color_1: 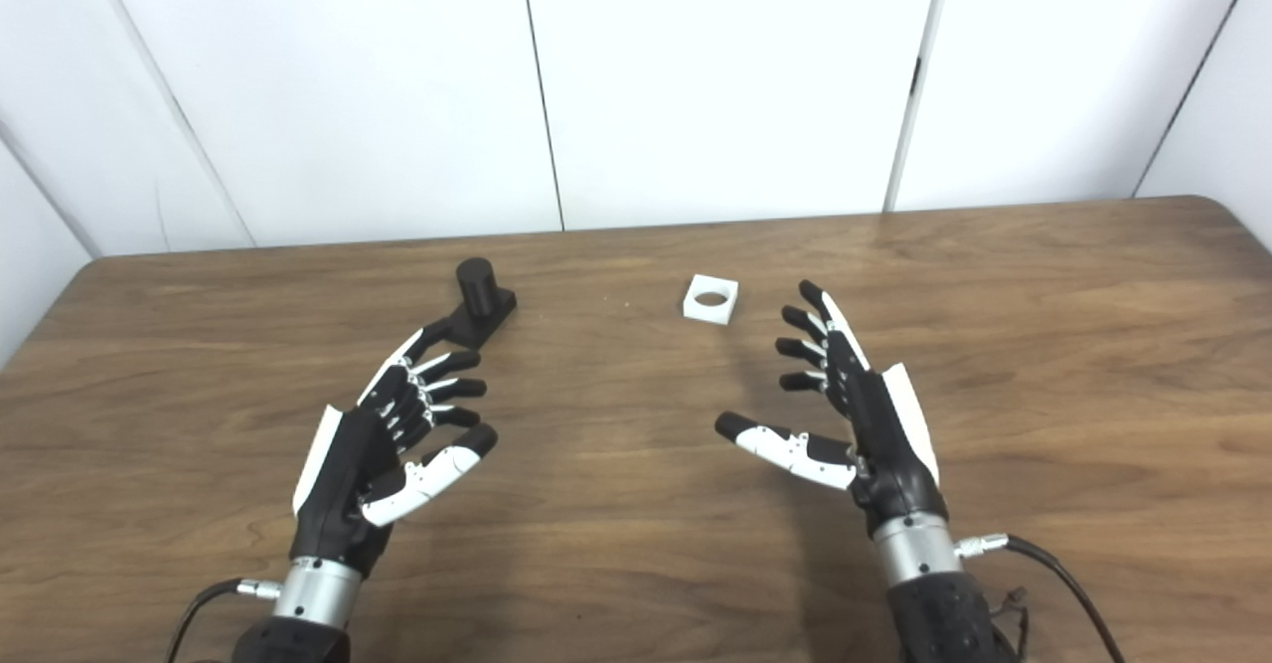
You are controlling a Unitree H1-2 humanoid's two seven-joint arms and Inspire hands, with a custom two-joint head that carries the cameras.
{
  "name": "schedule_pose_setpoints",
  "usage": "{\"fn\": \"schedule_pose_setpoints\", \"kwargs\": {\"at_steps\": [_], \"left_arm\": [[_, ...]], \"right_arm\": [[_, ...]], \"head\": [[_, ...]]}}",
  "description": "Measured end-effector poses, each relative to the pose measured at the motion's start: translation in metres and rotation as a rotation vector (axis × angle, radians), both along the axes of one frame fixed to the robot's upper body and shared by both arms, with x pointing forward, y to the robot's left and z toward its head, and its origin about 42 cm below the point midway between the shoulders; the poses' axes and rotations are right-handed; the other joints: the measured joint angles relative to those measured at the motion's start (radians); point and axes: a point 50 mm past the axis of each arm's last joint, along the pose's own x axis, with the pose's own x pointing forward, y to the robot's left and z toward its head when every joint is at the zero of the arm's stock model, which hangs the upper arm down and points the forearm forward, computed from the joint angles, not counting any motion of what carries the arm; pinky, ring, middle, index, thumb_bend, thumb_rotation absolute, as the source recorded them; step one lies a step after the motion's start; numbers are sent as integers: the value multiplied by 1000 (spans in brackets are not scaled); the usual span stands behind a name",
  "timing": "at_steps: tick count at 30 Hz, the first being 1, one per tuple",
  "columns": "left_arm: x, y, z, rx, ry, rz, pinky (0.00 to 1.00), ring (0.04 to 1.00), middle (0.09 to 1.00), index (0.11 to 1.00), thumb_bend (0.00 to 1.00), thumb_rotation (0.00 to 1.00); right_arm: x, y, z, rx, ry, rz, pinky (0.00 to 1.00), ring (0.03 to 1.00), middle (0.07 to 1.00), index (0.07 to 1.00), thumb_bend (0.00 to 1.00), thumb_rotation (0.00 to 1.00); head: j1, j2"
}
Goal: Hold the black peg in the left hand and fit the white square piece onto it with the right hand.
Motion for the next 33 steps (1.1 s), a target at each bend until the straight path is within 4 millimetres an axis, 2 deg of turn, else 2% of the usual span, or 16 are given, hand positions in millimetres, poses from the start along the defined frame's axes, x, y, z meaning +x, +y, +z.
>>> {"fn": "schedule_pose_setpoints", "kwargs": {"at_steps": [13, 19, 20, 23, 33], "left_arm": [[0, 0, 0, -3, 1, -5, 611, 729, 800, 891, 712, 323], [0, -4, 0, -2, 1, -10, 621, 726, 796, 884, 705, 311], [0, -6, 0, -1, 0, -11, 623, 724, 793, 882, 705, 310], [0, -13, 0, 9, 0, -16, 628, 725, 790, 878, 714, 305], [0, -27, -4, -4, 17, -24, 647, 741, 796, 886, 738, 308]], "right_arm": [[-3, 4, -3, -7, 6, 2, 625, 775, 873, 932, 706, 288], [-3, 2, -2, -4, -2, -2, 623, 773, 876, 930, 694, 273], [-3, 1, -2, -4, -4, -2, 642, 781, 876, 933, 691, 276], [-3, -5, -2, -2, -11, -8, 661, 788, 877, 937, 684, 266], [-5, -17, -3, 15, -3, -16, 609, 789, 886, 945, 672, 232]], "head": [[6, -5], [89, -3], [130, -6], [176, -18], [206, -29]]}}
